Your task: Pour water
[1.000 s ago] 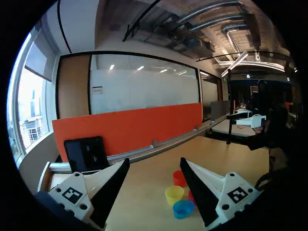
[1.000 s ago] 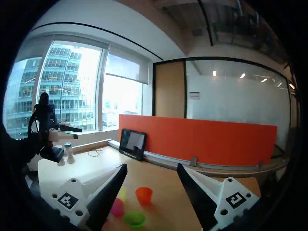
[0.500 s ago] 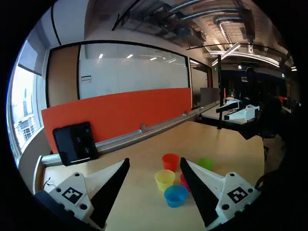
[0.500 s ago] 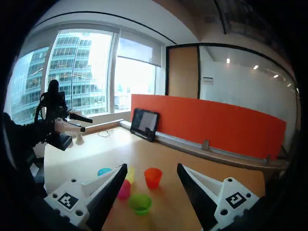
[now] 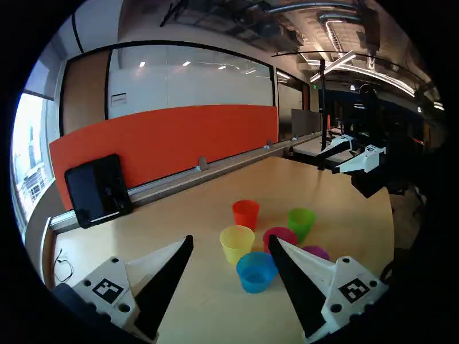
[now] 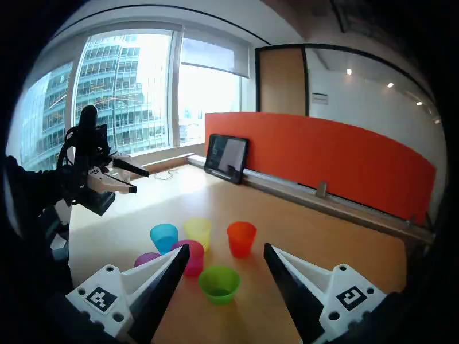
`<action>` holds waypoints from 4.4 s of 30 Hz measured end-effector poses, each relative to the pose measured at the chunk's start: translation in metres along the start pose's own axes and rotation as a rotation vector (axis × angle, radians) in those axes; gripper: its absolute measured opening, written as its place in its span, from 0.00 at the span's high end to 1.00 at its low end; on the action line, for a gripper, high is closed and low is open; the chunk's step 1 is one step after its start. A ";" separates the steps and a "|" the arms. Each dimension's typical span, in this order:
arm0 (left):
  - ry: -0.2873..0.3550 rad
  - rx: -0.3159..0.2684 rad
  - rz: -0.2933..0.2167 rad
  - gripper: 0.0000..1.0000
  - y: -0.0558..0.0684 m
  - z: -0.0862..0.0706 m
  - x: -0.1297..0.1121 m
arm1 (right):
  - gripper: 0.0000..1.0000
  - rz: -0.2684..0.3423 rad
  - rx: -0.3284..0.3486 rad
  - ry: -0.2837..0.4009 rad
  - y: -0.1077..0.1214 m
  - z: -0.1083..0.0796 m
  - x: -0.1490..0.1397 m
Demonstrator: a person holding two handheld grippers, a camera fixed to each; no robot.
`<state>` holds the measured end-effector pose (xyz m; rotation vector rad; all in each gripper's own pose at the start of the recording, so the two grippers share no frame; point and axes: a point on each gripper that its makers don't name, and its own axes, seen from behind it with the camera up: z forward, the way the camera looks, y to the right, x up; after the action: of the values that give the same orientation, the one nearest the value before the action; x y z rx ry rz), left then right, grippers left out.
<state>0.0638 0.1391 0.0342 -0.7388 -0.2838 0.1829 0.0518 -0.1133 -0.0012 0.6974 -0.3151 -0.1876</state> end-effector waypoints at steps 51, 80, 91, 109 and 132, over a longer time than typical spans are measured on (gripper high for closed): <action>-0.329 -0.171 0.005 0.03 0.043 0.062 -0.141 | 0.00 -0.040 0.058 -0.314 -0.010 0.073 -0.147; -0.303 -0.164 -0.031 0.03 0.053 0.093 -0.128 | 0.00 -0.049 0.062 -0.286 -0.012 0.092 -0.135; -0.292 -0.133 -0.023 0.15 0.050 0.099 -0.127 | 0.00 -0.046 0.062 -0.284 -0.011 0.092 -0.136; -0.293 -0.122 -0.025 0.15 0.042 0.087 -0.123 | 0.09 -0.040 0.071 -0.267 -0.015 0.092 -0.130; -0.155 -0.056 -0.032 0.15 0.030 0.051 -0.058 | 0.09 -0.045 0.030 -0.097 -0.018 0.070 -0.065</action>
<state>-0.0096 0.1781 0.0388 -0.7765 -0.4496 0.2034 -0.0345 -0.1510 0.0227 0.7268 -0.3958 -0.2600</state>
